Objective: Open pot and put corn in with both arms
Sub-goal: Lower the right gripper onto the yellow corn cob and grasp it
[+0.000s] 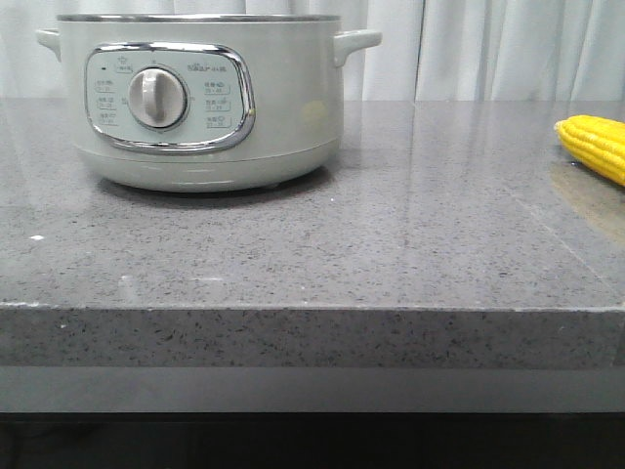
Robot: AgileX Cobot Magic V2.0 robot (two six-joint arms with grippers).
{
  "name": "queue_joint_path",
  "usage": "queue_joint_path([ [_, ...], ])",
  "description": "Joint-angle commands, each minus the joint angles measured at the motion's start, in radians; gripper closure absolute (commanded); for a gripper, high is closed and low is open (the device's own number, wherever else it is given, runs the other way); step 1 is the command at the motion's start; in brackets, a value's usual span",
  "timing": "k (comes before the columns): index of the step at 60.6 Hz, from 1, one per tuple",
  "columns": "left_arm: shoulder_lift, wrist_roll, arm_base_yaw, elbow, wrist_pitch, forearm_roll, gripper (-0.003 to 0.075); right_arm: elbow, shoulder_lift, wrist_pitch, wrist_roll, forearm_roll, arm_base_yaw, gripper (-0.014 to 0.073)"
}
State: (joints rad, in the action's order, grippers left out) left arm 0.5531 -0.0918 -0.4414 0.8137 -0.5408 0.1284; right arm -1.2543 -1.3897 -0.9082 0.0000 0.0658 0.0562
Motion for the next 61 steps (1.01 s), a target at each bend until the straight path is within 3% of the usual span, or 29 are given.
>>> queue_joint_path([
  [1,-0.004,0.0,0.002,0.038,0.144,0.008,0.0534,-0.075,-0.044,0.031,-0.007,-0.009,0.004,0.0012],
  [24,-0.004,0.0,0.002,0.038,0.144,0.008,0.0534,-0.218,-0.289,0.027,-0.008,-0.008,0.001,0.0012],
  [51,-0.004,0.0,0.002,0.038,0.144,0.008,0.0534,-0.255,-0.375,0.014,-0.043,0.016,0.001,0.0016],
  [56,-0.004,0.0,0.002,0.038,0.144,0.008,0.0534,-0.255,-0.38,-0.003,-0.053,0.017,0.001,0.0076],
  [61,-0.004,0.0,0.002,0.038,0.144,0.008,0.0534,-0.255,-0.381,-0.011,-0.059,0.018,0.001,0.0209],
])
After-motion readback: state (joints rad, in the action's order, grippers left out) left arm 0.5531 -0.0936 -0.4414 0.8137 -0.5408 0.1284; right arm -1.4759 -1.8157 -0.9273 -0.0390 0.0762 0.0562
